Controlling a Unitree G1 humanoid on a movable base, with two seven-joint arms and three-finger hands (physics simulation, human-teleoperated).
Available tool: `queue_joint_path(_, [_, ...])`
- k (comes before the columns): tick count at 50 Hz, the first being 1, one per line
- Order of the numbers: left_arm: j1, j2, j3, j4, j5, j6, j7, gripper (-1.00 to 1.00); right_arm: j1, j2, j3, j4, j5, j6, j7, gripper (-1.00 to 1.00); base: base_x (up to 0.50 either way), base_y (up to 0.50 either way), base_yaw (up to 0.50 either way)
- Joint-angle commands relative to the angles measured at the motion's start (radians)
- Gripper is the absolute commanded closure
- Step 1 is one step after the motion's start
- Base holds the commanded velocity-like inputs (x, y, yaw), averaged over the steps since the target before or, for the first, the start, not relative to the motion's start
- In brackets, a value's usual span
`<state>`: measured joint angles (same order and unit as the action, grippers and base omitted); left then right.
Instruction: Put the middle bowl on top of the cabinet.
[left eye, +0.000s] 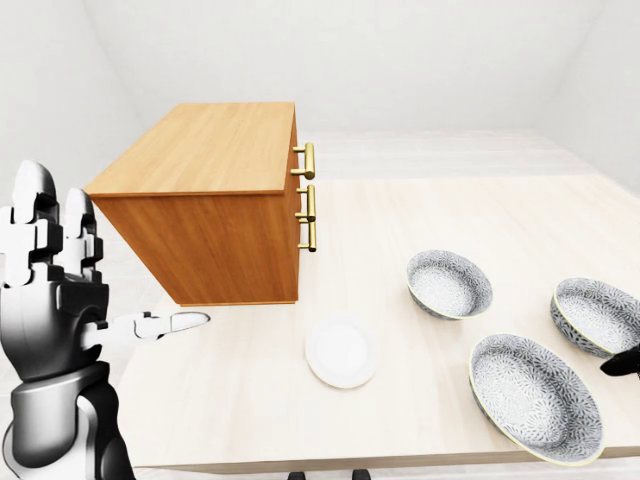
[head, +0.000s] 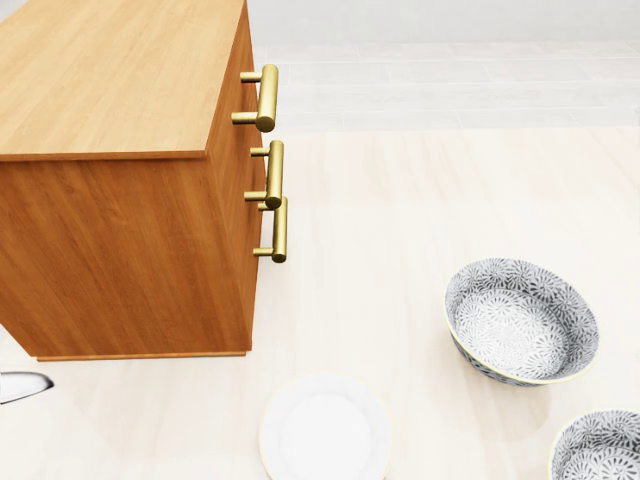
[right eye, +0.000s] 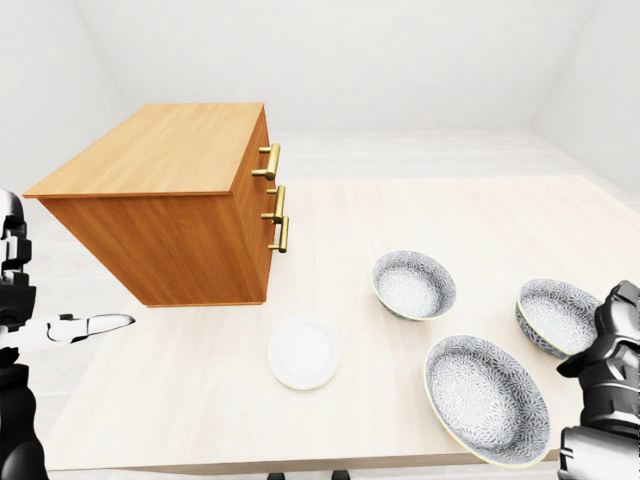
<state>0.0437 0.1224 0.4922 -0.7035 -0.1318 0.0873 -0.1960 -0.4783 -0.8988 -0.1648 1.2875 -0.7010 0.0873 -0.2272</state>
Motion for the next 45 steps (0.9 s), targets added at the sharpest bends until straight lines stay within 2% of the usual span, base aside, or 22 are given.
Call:
queue_joint_path(1, [0.003,0.000,0.010,0.007,-0.004,0.000,-0.005,-1.00,-0.067,0.027,0.036,-0.001,-0.034,0.000,-0.001,-1.00,0.00,0.00,0.00])
queue_joint_path(9, [0.006,0.000,0.015,0.016,-0.005,0.000,-0.007,-1.00,-0.099,0.072,0.052,0.016,-0.063,0.000,-0.010,-1.00,0.00,0.00,0.00])
queue_joint_path(32, [-0.003,0.012,0.038,-0.006,-0.027,0.000,-0.005,-1.00,-0.082,0.105,0.043,0.037,-0.064,0.000,-0.023,-1.00,0.00,0.00,0.00])
queue_joint_path(45, [-0.001,0.007,0.026,-0.009,-0.021,0.000,-0.002,-1.00,-0.061,0.123,0.042,0.043,-0.048,0.000,-0.030,-1.00,0.00,0.00,0.00])
